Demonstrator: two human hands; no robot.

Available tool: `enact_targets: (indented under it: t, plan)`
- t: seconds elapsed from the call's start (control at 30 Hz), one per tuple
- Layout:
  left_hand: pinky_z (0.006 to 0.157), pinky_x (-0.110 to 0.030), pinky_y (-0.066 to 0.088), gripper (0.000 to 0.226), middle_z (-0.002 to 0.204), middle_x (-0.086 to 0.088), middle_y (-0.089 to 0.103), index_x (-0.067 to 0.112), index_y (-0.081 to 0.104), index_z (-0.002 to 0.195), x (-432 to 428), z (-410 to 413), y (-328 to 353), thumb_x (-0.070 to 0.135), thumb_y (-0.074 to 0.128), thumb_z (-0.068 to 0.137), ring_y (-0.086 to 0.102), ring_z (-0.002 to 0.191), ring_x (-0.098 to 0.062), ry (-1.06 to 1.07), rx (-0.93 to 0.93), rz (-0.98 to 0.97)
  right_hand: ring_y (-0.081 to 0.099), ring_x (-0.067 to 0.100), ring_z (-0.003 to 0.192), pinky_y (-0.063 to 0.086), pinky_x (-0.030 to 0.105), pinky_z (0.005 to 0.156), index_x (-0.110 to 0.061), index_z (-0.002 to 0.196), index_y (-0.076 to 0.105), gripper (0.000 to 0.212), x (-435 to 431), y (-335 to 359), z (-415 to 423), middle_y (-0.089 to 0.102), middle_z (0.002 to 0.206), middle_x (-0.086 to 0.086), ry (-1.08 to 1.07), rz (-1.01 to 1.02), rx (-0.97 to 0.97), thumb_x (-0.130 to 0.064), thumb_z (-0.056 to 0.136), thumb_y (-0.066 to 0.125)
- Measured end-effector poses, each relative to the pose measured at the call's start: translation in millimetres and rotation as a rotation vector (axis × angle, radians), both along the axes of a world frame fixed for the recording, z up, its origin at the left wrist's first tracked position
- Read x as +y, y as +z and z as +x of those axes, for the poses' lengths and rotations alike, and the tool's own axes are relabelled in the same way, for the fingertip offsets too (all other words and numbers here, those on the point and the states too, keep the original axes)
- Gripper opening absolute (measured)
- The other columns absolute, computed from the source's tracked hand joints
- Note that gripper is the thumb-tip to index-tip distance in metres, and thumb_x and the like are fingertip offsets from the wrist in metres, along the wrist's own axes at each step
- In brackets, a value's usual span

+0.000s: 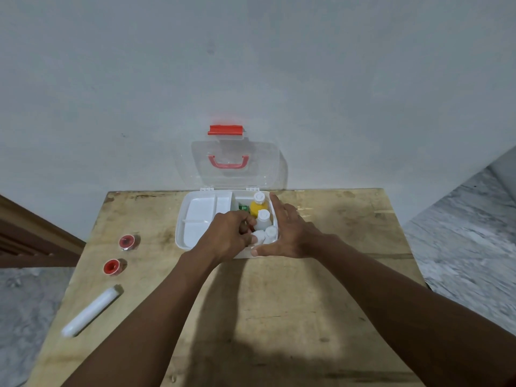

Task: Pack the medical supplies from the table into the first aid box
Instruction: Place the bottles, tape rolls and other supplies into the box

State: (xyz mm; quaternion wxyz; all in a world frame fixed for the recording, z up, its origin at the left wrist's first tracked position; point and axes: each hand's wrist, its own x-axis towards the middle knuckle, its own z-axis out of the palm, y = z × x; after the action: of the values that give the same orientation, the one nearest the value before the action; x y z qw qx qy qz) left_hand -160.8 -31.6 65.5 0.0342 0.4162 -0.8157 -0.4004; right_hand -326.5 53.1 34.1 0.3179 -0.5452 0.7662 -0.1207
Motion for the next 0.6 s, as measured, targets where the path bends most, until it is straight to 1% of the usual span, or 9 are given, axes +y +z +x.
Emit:
enact_targets:
  t: [0.1, 0.13, 0.2, 0.27, 0.37, 0.43, 0.5, 0.53, 0.6]
  plan:
    - [0.068, -0.01, 0.044, 0.02, 0.091, 0.0, 0.076, 0.016, 0.072, 0.106, 1.8, 4.0, -0.4, 0.008, 0.07, 0.088, 0.068, 0.083, -0.011, 0.003, -0.011, -0.044, 0.017, 0.023, 0.148, 0.033, 0.051, 0.112, -0.04, 0.152, -0.013, 0.136, 0.8, -0.7, -1.4, 0.012, 0.162, -0.008, 0.02, -0.053, -0.018, -0.08, 0.055, 0.073]
    - [0.07, -0.012, 0.046, 0.019, 0.092, -0.001, 0.076, 0.015, 0.073, 0.106, 3.9, 5.0, -1.0, 0.008, 0.069, 0.089, 0.068, 0.083, -0.012, 0.012, -0.009, -0.064, 0.02, 0.022, 0.147, 0.034, 0.05, 0.111, -0.04, 0.153, -0.011, 0.135, 0.9, -0.2, -1.2, 0.014, 0.161, -0.009, 0.023, -0.072, -0.029, -0.079, 0.056, 0.074]
    - [0.075, -0.022, 0.051, 0.018, 0.092, -0.002, 0.076, 0.014, 0.074, 0.105, 9.2, 5.3, -1.8, 0.008, 0.069, 0.089, 0.069, 0.086, -0.017, 0.047, 0.007, -0.11, 0.025, 0.022, 0.144, 0.035, 0.048, 0.11, -0.042, 0.152, -0.008, 0.132, 0.5, -0.7, -1.3, 0.019, 0.158, -0.011, 0.02, -0.098, -0.056, -0.077, 0.055, 0.076]
    - [0.083, -0.027, 0.053, 0.018, 0.095, -0.004, 0.076, 0.012, 0.076, 0.105, 15.1, 5.2, -2.2, 0.008, 0.067, 0.09, 0.069, 0.09, -0.02, 0.083, 0.034, -0.152, 0.026, 0.022, 0.143, 0.035, 0.047, 0.111, -0.044, 0.151, -0.008, 0.132, 0.8, 0.8, -0.7, 0.019, 0.158, -0.011, 0.022, -0.102, -0.066, -0.078, 0.054, 0.076]
    - [0.087, -0.027, 0.052, 0.021, 0.102, -0.003, 0.076, 0.012, 0.075, 0.109, 23.9, 9.0, -0.1, 0.008, 0.066, 0.091, 0.069, 0.094, -0.019, 0.127, 0.081, -0.217, 0.025, 0.021, 0.143, 0.03, 0.036, 0.109, -0.04, 0.152, -0.005, 0.125, 3.1, 5.9, -0.7, 0.018, 0.159, -0.009, 0.059, -0.122, -0.083, -0.066, 0.064, 0.08]
    - [0.089, -0.031, 0.053, 0.021, 0.105, -0.003, 0.075, 0.01, 0.074, 0.11, 29.2, 16.0, 0.7, 0.008, 0.067, 0.09, 0.068, 0.094, -0.02, 0.186, 0.147, -0.259, 0.024, 0.022, 0.144, 0.029, 0.039, 0.113, -0.039, 0.153, -0.007, 0.126, 3.8, 5.9, -0.8, 0.017, 0.16, -0.009, 0.06, -0.113, -0.099, -0.066, 0.065, 0.08]
    - [0.088, -0.035, 0.054, 0.024, 0.109, -0.004, 0.072, 0.009, 0.072, 0.113, 33.9, 25.4, -0.3, 0.009, 0.068, 0.09, 0.068, 0.094, -0.02, 0.249, 0.218, -0.309, 0.027, 0.025, 0.144, 0.033, 0.05, 0.114, -0.043, 0.151, -0.008, 0.134, 1.6, 3.1, -0.6, 0.022, 0.159, -0.007, 0.02, -0.094, -0.093, -0.079, 0.054, 0.077]
    - [0.086, -0.032, 0.054, 0.025, 0.11, -0.004, 0.071, 0.01, 0.071, 0.114, 36.4, 31.2, -1.6, 0.012, 0.069, 0.09, 0.067, 0.095, -0.019, 0.277, 0.233, -0.346, 0.03, 0.026, 0.143, 0.036, 0.053, 0.111, -0.045, 0.151, -0.009, 0.139, 0.2, 0.2, 0.0, 0.026, 0.157, -0.006, -0.005, -0.083, -0.081, -0.085, 0.047, 0.075]
    - [0.084, -0.023, 0.047, 0.027, 0.114, -0.002, 0.069, 0.012, 0.07, 0.117, 41.0, 45.4, -5.8, 0.016, 0.068, 0.09, 0.065, 0.098, -0.018, 0.336, 0.227, -0.426, 0.038, 0.026, 0.138, 0.043, 0.055, 0.105, -0.048, 0.151, -0.008, 0.146, -4.1, -10.6, -3.2, 0.033, 0.153, -0.006, -0.046, -0.066, -0.084, -0.09, 0.037, 0.074]
